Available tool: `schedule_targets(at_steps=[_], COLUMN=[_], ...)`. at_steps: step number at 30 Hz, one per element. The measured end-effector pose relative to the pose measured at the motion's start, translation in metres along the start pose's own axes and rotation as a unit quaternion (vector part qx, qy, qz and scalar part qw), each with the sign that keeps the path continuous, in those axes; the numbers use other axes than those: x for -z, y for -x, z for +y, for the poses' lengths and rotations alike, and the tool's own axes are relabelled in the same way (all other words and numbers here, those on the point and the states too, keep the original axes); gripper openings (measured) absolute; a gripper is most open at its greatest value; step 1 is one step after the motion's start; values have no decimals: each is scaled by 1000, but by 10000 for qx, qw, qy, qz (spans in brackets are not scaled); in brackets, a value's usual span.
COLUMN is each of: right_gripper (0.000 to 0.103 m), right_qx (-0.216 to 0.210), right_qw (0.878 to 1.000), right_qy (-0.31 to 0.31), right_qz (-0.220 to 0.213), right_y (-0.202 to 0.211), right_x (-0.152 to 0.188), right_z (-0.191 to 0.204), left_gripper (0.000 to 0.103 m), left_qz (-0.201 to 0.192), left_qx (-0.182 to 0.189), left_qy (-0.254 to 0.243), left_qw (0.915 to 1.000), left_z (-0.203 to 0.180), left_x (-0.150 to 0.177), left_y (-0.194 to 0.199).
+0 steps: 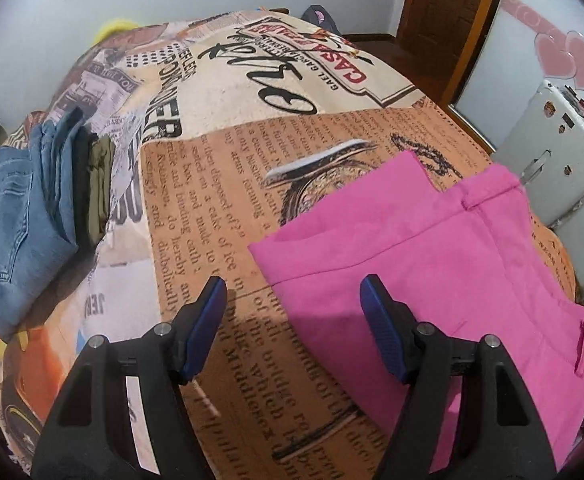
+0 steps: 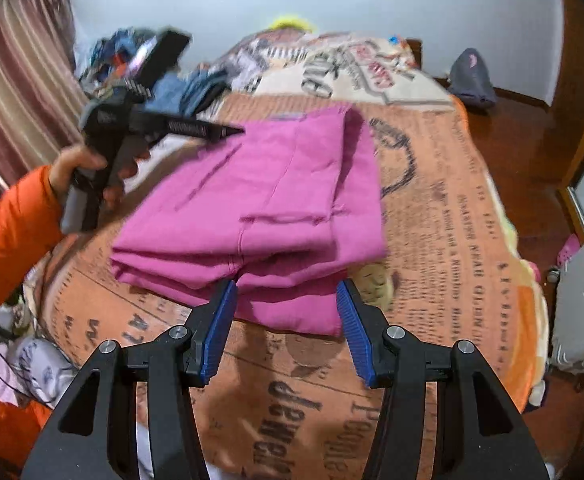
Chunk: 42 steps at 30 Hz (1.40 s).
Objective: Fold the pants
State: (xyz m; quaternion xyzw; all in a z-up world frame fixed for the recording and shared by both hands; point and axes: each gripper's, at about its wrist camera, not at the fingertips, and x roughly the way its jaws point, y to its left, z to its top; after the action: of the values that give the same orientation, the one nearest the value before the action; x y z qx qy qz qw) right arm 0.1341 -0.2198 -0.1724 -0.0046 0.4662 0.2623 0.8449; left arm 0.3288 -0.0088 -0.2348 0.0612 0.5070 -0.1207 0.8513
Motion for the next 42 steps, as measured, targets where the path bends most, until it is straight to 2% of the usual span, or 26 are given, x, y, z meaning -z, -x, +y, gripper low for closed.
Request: schedule_targets(at_steps=[2, 6, 12, 18, 23, 25, 27, 29, 31, 37, 40, 42], right_gripper=[48, 51, 51, 51, 51, 51, 51, 51, 51, 51, 52, 52], right_qx=[-20, -36, 86, 223, 324, 261, 258, 299, 332, 412, 291, 143], right_qw=[9998, 9997, 9996, 9992, 9983, 9987, 9990, 9990, 9991, 9990, 9993, 9994], right_qy=[50, 78, 120, 245, 434, 389, 341, 287, 207, 130, -21, -122], right_qz=[184, 222, 252, 239, 213, 193, 164, 152, 143, -95, -230, -304], right_y=[-17, -25, -37, -57, -72, -74, -79, -80, -78, -43, -26, -20], right_x=[-1, -7, -21, -44, -61, -64, -68, -73, -76, -69, -68, -69], right_z=[1, -4, -17, -24, -26, -28, -29, -31, -31, -30, -28, -26], left_gripper=[70, 70, 67, 66, 66, 58, 51, 51, 51, 51, 51, 51], left_qz=[-3, 40, 78, 23, -24, -94, -132, -289, -397, -573, -462, -369], left_qx=[-68, -247, -233, -445, -376, -339, -409, -675, -772, -639, -484, -508], left_qy=[-23, -54, 337, 630, 1062, 1233, 1209, 1125, 1116, 1121, 968, 798], left_qw=[10000, 9997, 9991, 9970, 9936, 9917, 9917, 9909, 9900, 9900, 9931, 9948], left_z=[5, 22, 48, 52, 53, 53, 52, 55, 64, 89, 86, 80], left_x=[4, 20, 56, 96, 131, 136, 136, 130, 118, 72, 55, 50], left_y=[4, 15, 38, 65, 83, 89, 96, 104, 108, 96, 78, 65])
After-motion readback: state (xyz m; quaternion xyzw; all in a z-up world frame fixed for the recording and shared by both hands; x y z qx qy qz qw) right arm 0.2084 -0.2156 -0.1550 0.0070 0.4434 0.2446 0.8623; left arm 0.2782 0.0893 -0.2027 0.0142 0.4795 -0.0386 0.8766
